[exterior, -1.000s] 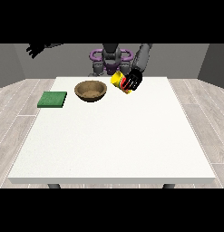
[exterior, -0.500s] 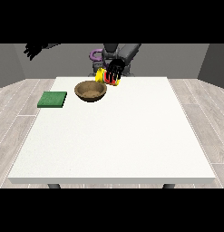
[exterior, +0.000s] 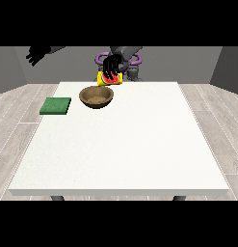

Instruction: Pick the cup and pour the ball into the bowl, then pick the bowl and place it on the pad

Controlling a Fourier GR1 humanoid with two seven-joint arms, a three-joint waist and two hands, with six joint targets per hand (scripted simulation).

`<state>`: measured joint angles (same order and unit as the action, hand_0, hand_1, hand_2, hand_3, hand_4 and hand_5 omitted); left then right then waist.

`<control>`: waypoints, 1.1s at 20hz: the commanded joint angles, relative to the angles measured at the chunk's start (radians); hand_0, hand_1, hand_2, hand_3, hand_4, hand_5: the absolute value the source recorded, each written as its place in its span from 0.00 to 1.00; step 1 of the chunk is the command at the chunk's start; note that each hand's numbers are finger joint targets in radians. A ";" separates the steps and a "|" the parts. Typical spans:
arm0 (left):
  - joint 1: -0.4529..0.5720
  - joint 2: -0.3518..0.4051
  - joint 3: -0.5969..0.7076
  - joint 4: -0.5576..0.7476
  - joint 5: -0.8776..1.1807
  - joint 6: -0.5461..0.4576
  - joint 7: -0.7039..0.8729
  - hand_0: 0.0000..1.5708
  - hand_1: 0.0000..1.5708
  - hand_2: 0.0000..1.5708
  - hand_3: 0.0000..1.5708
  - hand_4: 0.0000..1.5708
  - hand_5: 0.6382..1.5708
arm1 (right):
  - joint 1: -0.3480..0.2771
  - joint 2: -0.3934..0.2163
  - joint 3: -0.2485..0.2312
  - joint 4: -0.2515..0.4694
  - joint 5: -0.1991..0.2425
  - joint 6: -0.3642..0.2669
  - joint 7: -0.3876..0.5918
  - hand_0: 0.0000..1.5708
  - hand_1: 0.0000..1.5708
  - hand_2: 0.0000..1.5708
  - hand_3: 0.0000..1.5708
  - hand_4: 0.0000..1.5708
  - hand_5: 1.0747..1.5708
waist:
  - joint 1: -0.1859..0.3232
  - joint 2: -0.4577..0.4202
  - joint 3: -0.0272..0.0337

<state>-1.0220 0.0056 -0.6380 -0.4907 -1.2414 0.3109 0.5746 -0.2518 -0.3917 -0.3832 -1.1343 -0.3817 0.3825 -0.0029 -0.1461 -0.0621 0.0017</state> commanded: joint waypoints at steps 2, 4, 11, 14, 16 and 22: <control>0.010 -0.005 -0.139 -0.088 -0.057 -0.194 0.102 0.26 0.26 0.85 0.99 0.65 1.00 | -0.053 0.041 0.041 0.024 0.023 -0.020 -0.004 0.00 0.00 0.00 0.21 0.44 0.97 | -0.048 -0.001 -0.0009; 0.045 -0.005 -0.172 -0.160 -0.043 -0.264 0.102 0.16 0.16 0.79 0.99 0.69 1.00 | -0.025 0.068 0.056 0.040 0.048 -0.023 -0.045 0.00 0.00 0.00 0.21 0.44 0.96 | -0.045 -0.011 -0.0009; 0.078 0.029 -0.060 -0.183 -0.058 -0.246 -0.003 0.00 0.00 0.70 0.98 0.71 1.00 | 0.084 0.017 0.013 -0.013 -0.001 0.024 -0.009 0.00 0.00 0.00 0.17 0.44 0.95 | 0.000 -0.067 -0.0017; 0.132 0.069 0.048 -0.264 0.053 -0.103 -0.018 0.48 0.48 1.00 0.98 0.70 0.98 | 0.111 0.040 0.019 -0.009 0.023 -0.024 0.001 0.00 0.00 0.00 0.11 0.45 0.96 | 0.048 -0.114 -0.0030; 0.154 0.098 0.176 -0.323 0.194 -0.044 -0.091 0.66 0.66 1.00 0.92 0.81 1.00 | 0.095 0.046 0.020 -0.025 0.027 -0.066 0.036 0.00 0.00 0.00 0.09 0.46 0.95 | 0.072 -0.128 -0.0071; 0.190 0.130 0.519 -0.488 0.597 0.018 -0.256 0.00 0.00 0.00 0.00 0.75 0.98 | 0.086 0.081 0.026 -0.029 0.059 -0.133 0.011 0.00 0.00 0.00 0.00 0.50 0.97 | 0.180 -0.093 -0.0174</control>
<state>-0.8599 0.1208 -0.3092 -0.8843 -0.8668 0.2857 0.4048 -0.1718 -0.3332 -0.3615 -1.1590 -0.3368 0.2835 0.0161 -0.0152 -0.1622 -0.0095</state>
